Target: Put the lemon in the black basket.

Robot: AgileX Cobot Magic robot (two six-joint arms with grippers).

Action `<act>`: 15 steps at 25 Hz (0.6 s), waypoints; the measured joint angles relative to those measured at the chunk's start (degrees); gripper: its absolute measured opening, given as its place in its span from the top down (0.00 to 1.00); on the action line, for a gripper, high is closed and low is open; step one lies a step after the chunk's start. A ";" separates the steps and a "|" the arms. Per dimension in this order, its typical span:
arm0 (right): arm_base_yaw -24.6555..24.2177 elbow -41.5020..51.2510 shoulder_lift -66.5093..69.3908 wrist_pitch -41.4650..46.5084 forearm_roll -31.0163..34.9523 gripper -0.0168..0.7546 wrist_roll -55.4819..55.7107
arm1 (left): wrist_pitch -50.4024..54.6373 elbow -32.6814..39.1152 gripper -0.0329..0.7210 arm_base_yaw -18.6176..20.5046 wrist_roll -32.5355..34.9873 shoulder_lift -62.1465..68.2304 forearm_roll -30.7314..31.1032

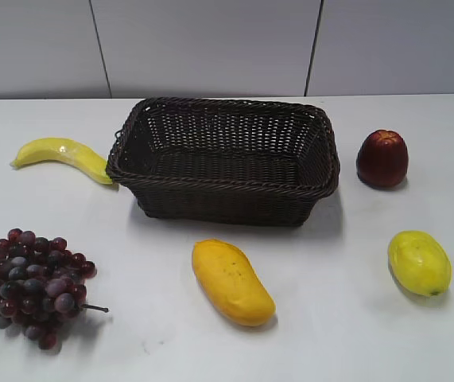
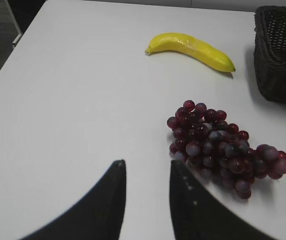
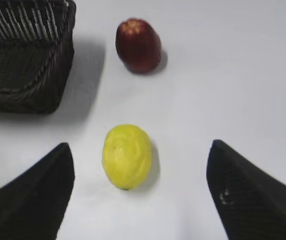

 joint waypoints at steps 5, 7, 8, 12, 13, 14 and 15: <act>0.00 -2.59 19.32 0.01 0.96 0.12 -1.49 | 0.00 0.00 0.64 0.00 0.00 0.00 0.00; 0.00 -4.99 26.47 1.09 2.23 0.12 -3.04 | 0.00 0.00 0.64 0.00 0.00 0.00 0.00; 0.00 -6.01 30.00 1.60 3.16 0.12 -4.47 | 0.00 0.00 0.64 0.00 0.00 0.00 0.00; 0.00 -10.04 41.02 2.34 8.95 0.11 -10.80 | 0.00 0.00 0.64 0.00 0.00 0.00 0.00; 0.00 -10.89 42.93 2.34 9.48 0.11 -11.49 | 0.00 0.00 0.64 0.00 0.00 0.00 0.00; 0.00 -11.65 45.04 2.23 9.84 0.11 -11.90 | 0.00 0.00 0.64 0.00 0.00 0.00 0.00; 0.00 -12.17 47.00 2.22 9.99 0.11 -12.16 | 0.00 0.00 0.64 0.00 0.00 0.00 0.00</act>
